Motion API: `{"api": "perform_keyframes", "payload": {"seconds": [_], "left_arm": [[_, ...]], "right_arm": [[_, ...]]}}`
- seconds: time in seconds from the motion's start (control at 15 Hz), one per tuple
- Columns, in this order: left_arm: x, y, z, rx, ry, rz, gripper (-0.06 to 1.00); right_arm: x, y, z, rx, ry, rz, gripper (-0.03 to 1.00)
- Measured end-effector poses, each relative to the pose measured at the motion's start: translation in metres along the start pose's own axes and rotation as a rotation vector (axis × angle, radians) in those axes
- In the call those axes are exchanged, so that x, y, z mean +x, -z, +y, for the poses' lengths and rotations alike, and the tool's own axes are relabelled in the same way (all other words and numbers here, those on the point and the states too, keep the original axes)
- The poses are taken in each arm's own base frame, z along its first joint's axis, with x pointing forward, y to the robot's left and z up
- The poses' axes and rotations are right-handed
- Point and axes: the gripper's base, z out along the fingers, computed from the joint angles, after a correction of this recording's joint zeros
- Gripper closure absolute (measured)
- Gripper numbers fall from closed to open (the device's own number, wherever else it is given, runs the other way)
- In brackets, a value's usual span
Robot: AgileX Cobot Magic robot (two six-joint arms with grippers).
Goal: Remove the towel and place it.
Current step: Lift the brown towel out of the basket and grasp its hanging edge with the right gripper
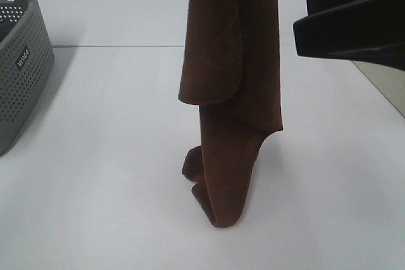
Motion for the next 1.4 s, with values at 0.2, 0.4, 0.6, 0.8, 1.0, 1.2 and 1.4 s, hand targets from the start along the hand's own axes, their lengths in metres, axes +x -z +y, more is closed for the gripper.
{"api": "perform_keyframes", "payload": {"seconds": [0.2,0.4,0.6,0.8,1.0,1.2,1.4], "left_arm": [[-0.001,0.0,-0.001,0.015,0.013,-0.007,0.94],[-0.001,0.0,-0.003,0.031,0.029,-0.014,0.94],[-0.001,0.0,-0.003,0.031,0.029,-0.014,0.94],[-0.001,0.0,-0.003,0.031,0.029,-0.014,0.94],[-0.002,0.0,-0.003,0.037,0.034,-0.018,0.94],[-0.004,0.0,-0.004,0.044,0.049,-0.042,0.94],[-0.005,0.0,-0.004,0.043,0.051,-0.05,0.94]], "right_arm": [[0.001,-0.008,-0.012,-0.028,-0.048,-0.031,0.19],[0.004,-0.02,-0.024,-0.128,-0.093,-0.065,0.19],[0.002,-0.02,-0.019,-0.186,-0.074,-0.088,0.19],[-0.005,-0.011,-0.006,-0.169,-0.034,-0.11,0.19],[-0.007,-0.008,-0.002,-0.168,-0.035,-0.122,0.19],[-0.006,-0.012,-0.01,-0.154,-0.064,-0.125,0.19],[-0.006,-0.014,-0.012,-0.16,-0.074,-0.139,0.19]]}}
